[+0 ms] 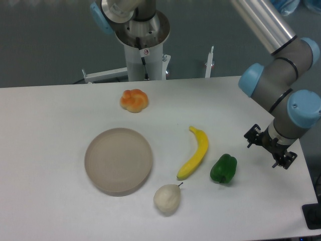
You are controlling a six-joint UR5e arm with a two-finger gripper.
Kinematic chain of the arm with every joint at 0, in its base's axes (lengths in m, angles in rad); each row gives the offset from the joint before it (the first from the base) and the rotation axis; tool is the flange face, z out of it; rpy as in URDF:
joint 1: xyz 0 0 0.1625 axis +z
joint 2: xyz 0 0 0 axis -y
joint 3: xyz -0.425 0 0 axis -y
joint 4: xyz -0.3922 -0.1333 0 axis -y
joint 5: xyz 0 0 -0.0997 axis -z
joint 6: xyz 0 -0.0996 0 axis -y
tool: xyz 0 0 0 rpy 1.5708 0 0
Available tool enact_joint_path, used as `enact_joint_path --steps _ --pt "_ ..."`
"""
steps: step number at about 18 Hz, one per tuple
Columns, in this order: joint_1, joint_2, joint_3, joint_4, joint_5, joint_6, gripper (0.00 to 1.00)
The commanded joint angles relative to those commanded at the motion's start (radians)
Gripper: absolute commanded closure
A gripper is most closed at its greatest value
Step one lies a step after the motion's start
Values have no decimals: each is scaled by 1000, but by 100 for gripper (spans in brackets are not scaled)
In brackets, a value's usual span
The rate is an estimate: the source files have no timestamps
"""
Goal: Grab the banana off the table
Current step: 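Move the gripper over the yellow banana's stem end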
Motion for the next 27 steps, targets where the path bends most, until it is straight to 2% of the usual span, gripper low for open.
enact_joint_path --steps 4,8,15,17,19,20,23,24,27 --pt "0 6 -3 -5 0 3 0" --pt "0 32 -40 -9 5 -15 0" --pt "-5 182 -273 -3 -11 -216 0" --pt "-18 215 -317 -3 -11 -239 0" --pt "-35 236 -366 0 -11 -322 0" --pt "-37 245 -386 17 -11 -371 0" --pt "-78 253 -463 134 -6 -544 0" --pt "-81 253 -480 156 -6 -572 0" --pt "-94 253 -503 163 -6 -617 0"
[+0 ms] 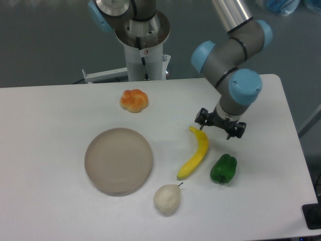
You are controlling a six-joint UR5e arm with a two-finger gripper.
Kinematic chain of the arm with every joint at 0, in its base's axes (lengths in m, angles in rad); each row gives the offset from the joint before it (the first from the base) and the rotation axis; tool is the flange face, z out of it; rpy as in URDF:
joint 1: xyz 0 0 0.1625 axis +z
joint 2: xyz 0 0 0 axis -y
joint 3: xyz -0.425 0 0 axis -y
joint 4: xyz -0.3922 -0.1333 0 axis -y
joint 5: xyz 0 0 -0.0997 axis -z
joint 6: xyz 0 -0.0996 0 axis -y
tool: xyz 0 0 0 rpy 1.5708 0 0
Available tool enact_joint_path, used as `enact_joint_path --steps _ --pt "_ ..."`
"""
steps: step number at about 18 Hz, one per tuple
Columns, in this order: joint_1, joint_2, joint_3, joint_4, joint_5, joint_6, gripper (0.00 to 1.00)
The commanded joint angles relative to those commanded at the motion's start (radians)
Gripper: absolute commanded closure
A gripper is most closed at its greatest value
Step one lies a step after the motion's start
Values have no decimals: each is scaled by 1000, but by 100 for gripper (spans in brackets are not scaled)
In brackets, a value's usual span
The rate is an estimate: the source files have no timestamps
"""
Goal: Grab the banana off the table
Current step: 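Move the gripper over the yellow banana's stem end, then lower the gripper and close it on the banana's stem end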
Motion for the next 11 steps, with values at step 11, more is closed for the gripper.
enact_joint_path --steps 11 --pt "-35 -71 6 66 8 -42 38"
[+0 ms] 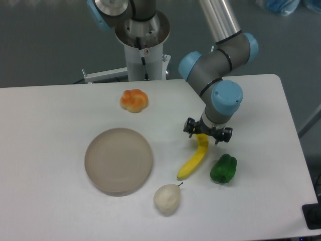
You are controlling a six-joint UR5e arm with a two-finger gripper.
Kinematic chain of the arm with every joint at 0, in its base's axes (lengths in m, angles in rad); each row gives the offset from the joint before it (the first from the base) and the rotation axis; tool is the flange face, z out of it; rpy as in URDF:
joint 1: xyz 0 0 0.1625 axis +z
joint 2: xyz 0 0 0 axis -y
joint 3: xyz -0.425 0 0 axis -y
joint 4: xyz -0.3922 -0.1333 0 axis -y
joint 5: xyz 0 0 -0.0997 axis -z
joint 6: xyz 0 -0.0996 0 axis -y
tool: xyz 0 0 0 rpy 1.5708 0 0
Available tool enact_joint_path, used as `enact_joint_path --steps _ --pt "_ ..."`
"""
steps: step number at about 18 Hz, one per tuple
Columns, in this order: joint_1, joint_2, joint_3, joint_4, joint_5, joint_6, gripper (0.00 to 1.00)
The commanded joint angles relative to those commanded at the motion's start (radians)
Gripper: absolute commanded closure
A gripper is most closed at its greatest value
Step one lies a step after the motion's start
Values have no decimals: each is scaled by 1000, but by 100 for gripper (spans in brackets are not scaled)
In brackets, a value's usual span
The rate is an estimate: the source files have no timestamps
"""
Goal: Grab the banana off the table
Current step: 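Lower the gripper and close it on the banana's stem end, then lift the banana off the table and carry it up and away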
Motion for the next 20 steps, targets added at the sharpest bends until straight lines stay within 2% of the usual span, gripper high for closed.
enact_joint_path --steps 1,2,4,5,9,14,17,18,20 --pt "0 -2 2 0 2 -6 43" --pt "0 -3 5 2 2 -14 55" --pt "0 -3 9 0 2 -14 87" --pt "0 -2 9 -2 2 -14 98" --pt "3 11 12 -5 3 -11 100" --pt "51 86 35 -37 -3 1 100" --pt "63 121 77 -95 -9 69 100" --pt "70 130 113 -129 -14 102 100" --pt "97 129 223 -260 -37 138 100"
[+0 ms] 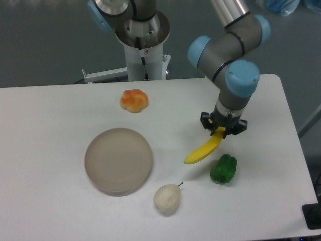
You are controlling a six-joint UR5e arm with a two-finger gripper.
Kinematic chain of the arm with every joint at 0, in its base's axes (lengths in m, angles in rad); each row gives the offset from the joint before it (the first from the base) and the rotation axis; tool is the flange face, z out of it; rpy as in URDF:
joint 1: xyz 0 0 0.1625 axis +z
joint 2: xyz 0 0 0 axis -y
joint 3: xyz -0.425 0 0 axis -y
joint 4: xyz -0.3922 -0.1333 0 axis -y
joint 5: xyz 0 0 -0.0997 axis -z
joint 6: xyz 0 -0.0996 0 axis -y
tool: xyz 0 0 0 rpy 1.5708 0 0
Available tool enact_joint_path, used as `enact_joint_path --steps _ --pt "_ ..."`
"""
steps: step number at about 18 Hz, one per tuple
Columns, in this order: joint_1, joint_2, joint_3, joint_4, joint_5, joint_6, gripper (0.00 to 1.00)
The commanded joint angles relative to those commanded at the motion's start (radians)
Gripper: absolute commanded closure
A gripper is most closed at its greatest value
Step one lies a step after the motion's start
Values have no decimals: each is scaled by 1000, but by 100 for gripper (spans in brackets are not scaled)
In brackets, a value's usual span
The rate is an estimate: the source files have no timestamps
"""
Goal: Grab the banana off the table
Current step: 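Lift the banana off the table and carry it up and away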
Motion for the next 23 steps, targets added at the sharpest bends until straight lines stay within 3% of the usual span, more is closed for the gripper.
enact_joint_path --steps 3,6,15,23 --pt "6 -32 111 -83 -3 38 100" --pt "20 -83 207 -126 -2 80 100" --pt "74 -199 307 -122 8 475 100" --pt "84 -218 327 -123 9 608 100"
